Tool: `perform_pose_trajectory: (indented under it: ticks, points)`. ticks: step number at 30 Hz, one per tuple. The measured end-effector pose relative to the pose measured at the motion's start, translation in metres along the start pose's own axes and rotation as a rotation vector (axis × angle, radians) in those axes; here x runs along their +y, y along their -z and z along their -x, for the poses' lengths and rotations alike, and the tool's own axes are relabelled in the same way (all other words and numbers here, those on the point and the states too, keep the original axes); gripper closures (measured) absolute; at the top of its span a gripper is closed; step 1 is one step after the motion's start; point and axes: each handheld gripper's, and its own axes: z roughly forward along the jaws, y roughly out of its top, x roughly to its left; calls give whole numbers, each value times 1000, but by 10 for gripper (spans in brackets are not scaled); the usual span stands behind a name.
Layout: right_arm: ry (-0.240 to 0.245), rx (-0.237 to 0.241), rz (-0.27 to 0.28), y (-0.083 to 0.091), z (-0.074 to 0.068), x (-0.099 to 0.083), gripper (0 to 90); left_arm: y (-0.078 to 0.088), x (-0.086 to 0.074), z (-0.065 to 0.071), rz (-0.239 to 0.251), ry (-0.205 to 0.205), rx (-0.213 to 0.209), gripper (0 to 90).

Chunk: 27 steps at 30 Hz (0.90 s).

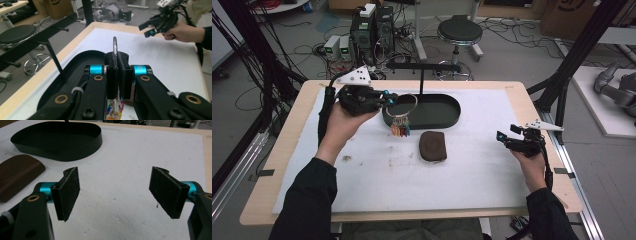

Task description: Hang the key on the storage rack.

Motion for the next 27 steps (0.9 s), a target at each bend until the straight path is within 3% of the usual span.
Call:
perform_pose_trajectory:
  ticks: [9,15,27]
  points:
    - [-3,3,1,0,0,0,250,-8,8,-23,-7,17,60,864]
    - [3,4,0,0,0,0,250,-14,6,-38,4,34,98,865]
    - [1,5,-1,0,0,0,250,-27,1,-62,-24,73,169,864]
